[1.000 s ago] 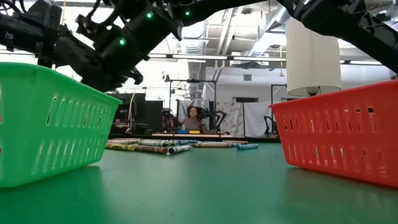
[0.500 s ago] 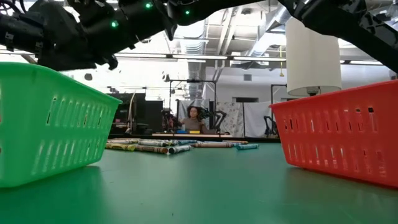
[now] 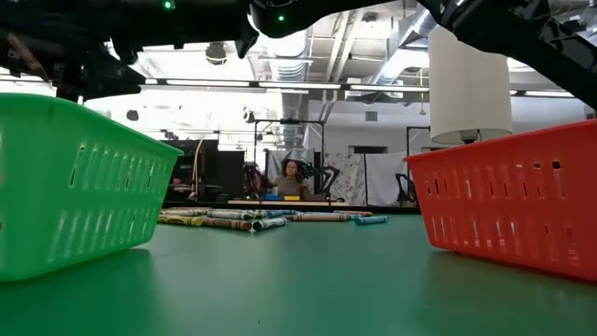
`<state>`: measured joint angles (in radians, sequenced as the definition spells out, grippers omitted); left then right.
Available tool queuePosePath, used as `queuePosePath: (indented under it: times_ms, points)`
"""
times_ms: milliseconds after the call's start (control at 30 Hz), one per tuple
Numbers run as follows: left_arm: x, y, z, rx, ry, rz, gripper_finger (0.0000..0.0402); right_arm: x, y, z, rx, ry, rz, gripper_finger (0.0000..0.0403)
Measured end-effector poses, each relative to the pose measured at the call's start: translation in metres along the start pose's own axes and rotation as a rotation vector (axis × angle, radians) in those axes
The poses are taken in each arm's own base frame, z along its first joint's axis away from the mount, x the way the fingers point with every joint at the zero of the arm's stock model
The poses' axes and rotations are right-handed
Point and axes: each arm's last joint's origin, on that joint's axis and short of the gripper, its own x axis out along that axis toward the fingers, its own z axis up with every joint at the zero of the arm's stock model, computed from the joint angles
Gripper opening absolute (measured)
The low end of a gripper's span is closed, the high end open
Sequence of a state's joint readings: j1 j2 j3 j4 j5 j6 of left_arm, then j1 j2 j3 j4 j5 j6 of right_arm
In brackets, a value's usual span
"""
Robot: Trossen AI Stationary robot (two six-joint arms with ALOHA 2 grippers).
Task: Sort crayons
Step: Put the brown crayon into the orange bin
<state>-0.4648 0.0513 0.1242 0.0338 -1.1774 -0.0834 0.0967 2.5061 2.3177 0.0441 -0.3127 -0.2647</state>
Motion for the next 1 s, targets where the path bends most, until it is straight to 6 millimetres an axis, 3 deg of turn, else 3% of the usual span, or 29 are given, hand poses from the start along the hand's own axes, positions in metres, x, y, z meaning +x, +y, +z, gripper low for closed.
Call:
queuePosePath:
  times_ms: [233, 467, 1000]
  points:
    - [0.000, 0.000, 0.000, 0.000, 0.000, 0.000, 0.0135, 0.001, 0.002, 0.008, -0.068, -0.086, 0.011, 0.0000]
    - [0.000, 0.001, -0.002, 0.031, 0.009, -0.001, 0.0135, 0.018, 0.009, -0.016, -0.019, -0.242, 0.009, 0.0000]
    - [-0.001, 0.005, -0.014, 0.201, 0.065, 0.021, 0.0135, 0.021, 0.013, -0.036, 0.093, -0.241, 0.008, 0.0000]
